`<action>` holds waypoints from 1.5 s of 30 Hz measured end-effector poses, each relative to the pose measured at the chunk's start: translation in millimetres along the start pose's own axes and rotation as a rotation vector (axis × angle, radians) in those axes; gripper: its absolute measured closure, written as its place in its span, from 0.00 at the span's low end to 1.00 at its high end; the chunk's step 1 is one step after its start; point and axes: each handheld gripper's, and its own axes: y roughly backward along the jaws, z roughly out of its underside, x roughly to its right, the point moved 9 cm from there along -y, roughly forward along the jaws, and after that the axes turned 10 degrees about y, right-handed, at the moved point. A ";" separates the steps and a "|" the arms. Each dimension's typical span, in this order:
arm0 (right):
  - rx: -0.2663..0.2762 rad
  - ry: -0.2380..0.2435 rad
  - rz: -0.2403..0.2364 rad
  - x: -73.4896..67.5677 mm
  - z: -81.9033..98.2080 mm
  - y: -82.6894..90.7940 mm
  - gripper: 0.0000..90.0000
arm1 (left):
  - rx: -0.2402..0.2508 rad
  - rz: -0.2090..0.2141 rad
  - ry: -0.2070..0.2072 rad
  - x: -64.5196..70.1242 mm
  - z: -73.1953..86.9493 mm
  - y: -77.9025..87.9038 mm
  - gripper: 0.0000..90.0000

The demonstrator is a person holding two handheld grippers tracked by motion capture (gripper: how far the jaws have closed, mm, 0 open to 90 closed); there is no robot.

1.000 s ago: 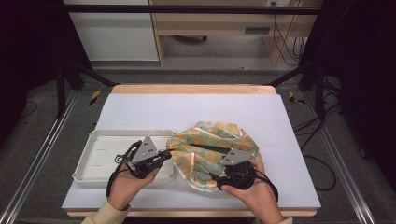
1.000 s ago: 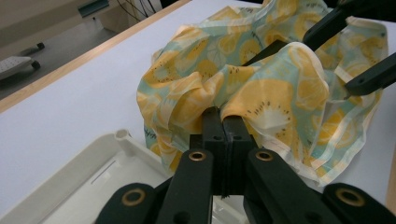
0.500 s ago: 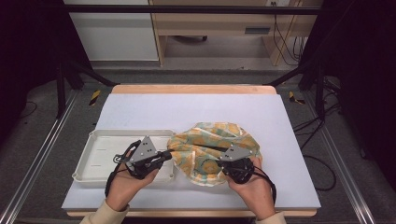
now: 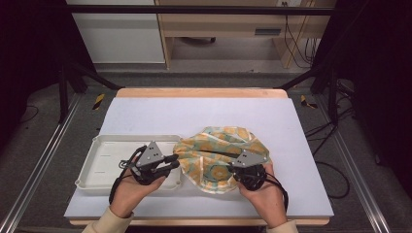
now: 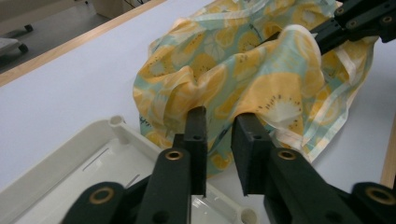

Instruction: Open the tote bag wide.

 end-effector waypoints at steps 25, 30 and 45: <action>-0.012 0.081 -0.057 -35.4 22.7 9.9 1.00 | -0.036 0.003 0.010 -31.5 -50.3 -21.1 0.55; -0.013 0.101 -0.082 -45.9 30.2 7.0 1.00 | -0.048 0.004 0.010 -35.7 -66.6 -32.1 0.52; -0.016 0.108 -0.122 -54.7 40.8 10.5 1.00 | -0.268 0.004 -0.120 -31.9 -54.7 -87.2 0.50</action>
